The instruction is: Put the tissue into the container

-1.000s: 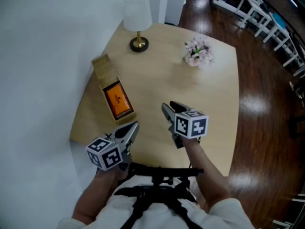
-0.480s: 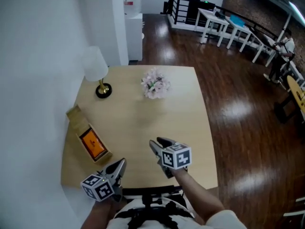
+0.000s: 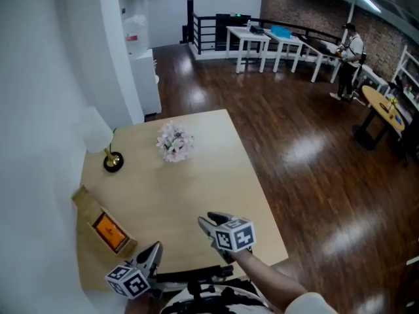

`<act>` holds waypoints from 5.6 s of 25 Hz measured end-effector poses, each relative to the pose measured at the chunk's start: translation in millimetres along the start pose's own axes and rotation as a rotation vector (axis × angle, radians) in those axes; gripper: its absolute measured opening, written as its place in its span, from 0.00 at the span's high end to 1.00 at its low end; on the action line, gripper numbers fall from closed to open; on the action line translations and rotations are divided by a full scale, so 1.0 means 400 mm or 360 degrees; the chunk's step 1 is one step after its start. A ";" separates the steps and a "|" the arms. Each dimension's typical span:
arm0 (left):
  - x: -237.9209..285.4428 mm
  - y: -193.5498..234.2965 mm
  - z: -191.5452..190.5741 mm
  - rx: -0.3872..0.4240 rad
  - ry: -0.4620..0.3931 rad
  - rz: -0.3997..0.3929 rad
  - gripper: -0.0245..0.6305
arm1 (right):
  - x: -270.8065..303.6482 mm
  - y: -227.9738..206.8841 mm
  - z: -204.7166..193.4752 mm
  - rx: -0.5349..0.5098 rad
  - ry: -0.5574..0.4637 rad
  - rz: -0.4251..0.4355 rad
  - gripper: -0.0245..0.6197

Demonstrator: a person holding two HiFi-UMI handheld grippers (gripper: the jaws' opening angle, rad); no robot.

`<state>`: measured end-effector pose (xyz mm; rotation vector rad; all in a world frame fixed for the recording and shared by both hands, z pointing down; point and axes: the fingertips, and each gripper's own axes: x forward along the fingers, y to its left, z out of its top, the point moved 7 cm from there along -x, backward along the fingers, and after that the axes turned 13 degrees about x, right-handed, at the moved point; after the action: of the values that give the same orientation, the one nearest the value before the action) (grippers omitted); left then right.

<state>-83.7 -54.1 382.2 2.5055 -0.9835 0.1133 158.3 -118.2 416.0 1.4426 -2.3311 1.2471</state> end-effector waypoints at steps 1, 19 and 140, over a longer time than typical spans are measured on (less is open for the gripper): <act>0.007 -0.006 -0.002 -0.0001 0.0003 -0.0014 0.96 | -0.012 -0.012 -0.001 0.0012 -0.0009 -0.0011 0.73; 0.208 -0.238 -0.079 -0.0007 0.0098 0.0014 0.96 | -0.201 -0.250 0.014 0.0008 0.0003 0.0031 0.73; -0.313 -0.232 -0.172 0.0067 -0.0004 -0.0066 0.96 | -0.409 0.169 -0.277 -0.0159 -0.0272 -0.0176 0.96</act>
<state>-109.4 114.4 380.3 2.5636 -0.9392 0.1193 159.3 85.0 368.1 1.6785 -2.3435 1.0004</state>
